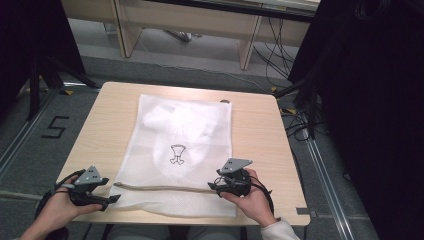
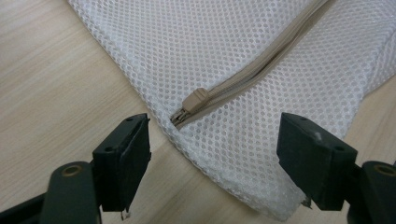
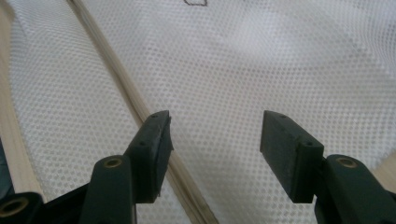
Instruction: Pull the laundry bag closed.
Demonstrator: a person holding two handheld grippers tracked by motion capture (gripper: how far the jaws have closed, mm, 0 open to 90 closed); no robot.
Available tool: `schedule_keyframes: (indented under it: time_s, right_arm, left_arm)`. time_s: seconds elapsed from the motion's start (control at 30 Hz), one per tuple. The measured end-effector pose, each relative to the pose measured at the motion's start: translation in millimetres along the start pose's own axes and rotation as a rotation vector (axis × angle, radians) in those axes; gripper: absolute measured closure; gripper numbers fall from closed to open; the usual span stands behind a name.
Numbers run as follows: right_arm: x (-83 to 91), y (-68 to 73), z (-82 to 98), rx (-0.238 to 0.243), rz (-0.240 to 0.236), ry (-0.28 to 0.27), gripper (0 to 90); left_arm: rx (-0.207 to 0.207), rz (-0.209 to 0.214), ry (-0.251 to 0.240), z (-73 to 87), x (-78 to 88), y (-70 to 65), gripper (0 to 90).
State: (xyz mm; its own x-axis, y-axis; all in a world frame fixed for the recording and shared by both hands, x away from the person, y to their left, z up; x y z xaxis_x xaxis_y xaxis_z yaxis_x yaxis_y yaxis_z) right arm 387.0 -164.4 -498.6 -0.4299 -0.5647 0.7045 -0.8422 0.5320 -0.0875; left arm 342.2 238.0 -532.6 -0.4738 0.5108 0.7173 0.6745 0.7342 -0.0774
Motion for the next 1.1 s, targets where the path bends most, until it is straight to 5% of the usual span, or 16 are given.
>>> schedule_keyframes:
  time_s: [0.17, 0.47, 0.73, 1.1]
  right_arm:
    - [-2.4, 11.5, -9.9, 0.068, -0.010, -0.012, 50.2]
    - [-13.1, 25.1, -23.4, 0.060, -0.073, -0.030, 55.9]
    - [-40.3, 53.4, -51.9, 0.103, -0.166, -0.018, 61.2]
    - [-67.8, 74.0, -92.2, 0.171, -0.231, -0.021, 68.4]
  left_arm:
    - [0.010, 0.002, -0.006, 0.3, 1.8, 1.3, 25.2]
    - [0.014, 0.006, 0.010, 1.1, 1.6, 2.1, 25.6]
    - [0.000, 0.025, 0.023, 1.9, 0.0, 1.2, 25.1]
    - [0.045, 0.040, 0.009, 2.6, -0.5, 0.4, 26.9]
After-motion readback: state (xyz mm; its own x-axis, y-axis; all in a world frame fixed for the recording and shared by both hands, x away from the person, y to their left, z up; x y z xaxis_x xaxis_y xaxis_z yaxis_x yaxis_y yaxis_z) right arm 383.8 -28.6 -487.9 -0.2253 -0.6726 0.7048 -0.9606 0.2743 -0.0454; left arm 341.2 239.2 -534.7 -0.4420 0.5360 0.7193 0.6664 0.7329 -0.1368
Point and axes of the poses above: each handheld gripper's, and its own axes: x roughly backward along the jaws, z roughly out of its underside, y roughly to its left, the point moved 4 cm from there along -x, roughly forward along the jaws, and after that the axes turned 3 degrees about x, right-handed, at the moved point
